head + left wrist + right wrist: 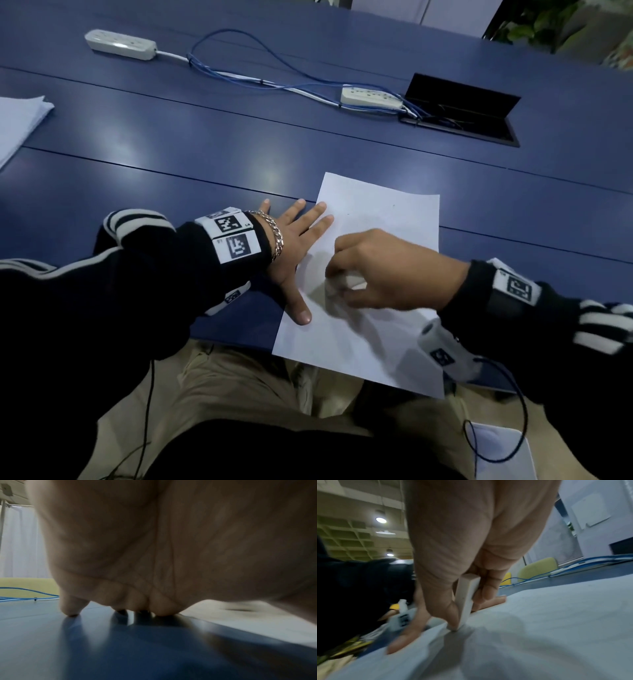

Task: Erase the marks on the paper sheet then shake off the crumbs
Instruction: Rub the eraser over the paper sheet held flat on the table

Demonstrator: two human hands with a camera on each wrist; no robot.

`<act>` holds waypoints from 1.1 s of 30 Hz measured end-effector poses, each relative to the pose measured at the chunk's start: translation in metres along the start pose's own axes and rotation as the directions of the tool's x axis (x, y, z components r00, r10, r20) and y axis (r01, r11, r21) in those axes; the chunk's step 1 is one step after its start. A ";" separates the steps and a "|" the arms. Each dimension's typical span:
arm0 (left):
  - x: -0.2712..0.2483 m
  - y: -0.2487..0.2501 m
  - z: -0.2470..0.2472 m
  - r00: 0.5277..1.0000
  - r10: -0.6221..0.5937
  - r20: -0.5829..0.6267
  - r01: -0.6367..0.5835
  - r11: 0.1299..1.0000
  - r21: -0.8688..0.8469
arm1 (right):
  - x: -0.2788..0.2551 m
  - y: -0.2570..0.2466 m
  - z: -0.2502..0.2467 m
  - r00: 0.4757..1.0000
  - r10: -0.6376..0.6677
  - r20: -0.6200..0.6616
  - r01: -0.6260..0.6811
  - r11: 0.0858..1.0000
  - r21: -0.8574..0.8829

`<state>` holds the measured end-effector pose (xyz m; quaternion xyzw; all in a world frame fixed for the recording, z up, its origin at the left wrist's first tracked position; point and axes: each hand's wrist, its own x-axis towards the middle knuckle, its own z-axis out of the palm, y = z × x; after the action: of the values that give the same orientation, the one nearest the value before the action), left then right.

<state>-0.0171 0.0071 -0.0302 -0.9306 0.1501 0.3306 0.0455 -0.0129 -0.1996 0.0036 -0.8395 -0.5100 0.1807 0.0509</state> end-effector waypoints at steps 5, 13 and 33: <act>0.001 -0.002 -0.001 1.000 -0.003 0.023 0.004 1.000 -0.012 | 0.010 0.027 -0.008 0.969 0.164 -0.185 -0.167 0.986 0.002; 0.001 0.001 -0.001 0.999 -0.022 0.031 0.022 1.000 -0.002 | -0.014 -0.011 0.006 0.999 -0.029 -0.025 0.029 0.999 -0.026; -0.001 0.003 -0.003 0.999 -0.041 0.034 0.041 0.999 0.000 | -0.007 -0.017 0.007 0.999 -0.005 -0.051 0.005 1.000 -0.005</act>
<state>-0.0174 0.0043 -0.0273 -0.9278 0.1299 0.3456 0.0545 -0.0329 -0.1987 0.0033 -0.8427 -0.5110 0.1578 0.0620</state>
